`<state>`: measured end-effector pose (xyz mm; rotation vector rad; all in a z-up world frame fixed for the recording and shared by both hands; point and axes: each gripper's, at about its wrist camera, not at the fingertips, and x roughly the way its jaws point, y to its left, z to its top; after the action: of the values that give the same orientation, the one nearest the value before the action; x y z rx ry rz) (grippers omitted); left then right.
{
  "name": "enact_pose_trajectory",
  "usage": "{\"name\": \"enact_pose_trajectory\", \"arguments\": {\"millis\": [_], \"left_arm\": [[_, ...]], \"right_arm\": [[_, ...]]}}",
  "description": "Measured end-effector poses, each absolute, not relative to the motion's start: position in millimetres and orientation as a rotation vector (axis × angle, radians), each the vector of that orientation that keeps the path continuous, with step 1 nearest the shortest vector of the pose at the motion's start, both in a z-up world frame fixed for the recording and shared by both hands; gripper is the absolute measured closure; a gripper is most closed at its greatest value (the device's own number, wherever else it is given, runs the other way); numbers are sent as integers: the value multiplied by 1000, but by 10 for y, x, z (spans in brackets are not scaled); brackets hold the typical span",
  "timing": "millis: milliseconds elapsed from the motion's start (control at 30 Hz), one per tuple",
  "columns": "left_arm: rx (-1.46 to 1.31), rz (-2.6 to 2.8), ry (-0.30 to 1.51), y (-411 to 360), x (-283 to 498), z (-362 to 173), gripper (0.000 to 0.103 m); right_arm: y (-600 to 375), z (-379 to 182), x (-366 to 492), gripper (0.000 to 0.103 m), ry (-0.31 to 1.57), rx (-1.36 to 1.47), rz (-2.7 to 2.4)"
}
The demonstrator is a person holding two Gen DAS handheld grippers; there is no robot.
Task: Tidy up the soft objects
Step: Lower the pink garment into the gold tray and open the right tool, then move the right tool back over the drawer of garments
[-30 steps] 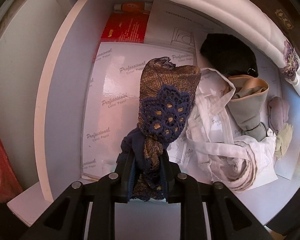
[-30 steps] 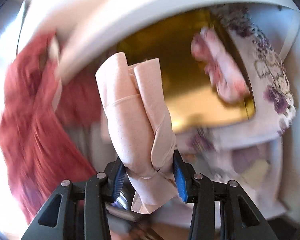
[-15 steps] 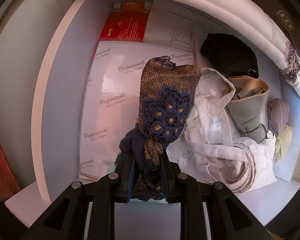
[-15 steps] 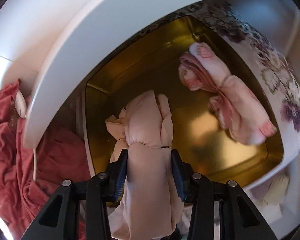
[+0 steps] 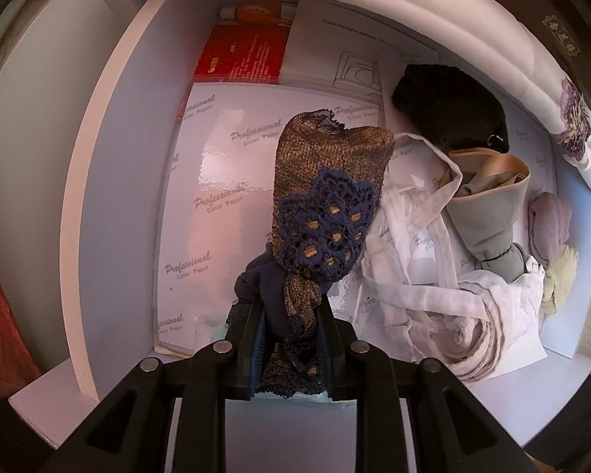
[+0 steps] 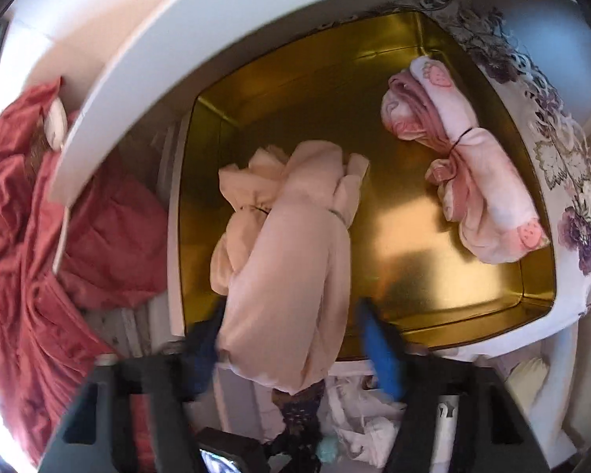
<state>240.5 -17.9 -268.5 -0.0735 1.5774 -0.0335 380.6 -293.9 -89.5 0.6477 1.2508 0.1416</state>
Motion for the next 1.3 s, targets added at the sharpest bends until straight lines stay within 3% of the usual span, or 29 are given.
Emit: {"name": "enact_pose_trajectory", "arguments": {"millis": [67, 433, 600, 667, 867, 1300], "left_arm": [[-81, -32, 1580, -177, 2408, -2692, 81], [-78, -31, 1580, -169, 2410, -2710, 79], [-74, -28, 1579, -180, 2409, -2726, 79], [-70, -29, 1577, -188, 2411, -2725, 79], [-80, -30, 1575, -173, 2407, -2734, 79], [-70, -41, 1566, -188, 2387, -2736, 78]], "right_arm": [[-2849, -930, 3864, 68, 1246, 613, 144], [-2468, -1055, 4307, 72, 1205, 418, 120], [-2488, -1015, 4313, 68, 1192, 389, 125], [-2489, -1002, 4295, 59, 1190, 396, 132], [-2579, -835, 4070, 44, 1171, 384, 149], [-2990, -496, 3312, 37, 1117, 360, 177]]}}
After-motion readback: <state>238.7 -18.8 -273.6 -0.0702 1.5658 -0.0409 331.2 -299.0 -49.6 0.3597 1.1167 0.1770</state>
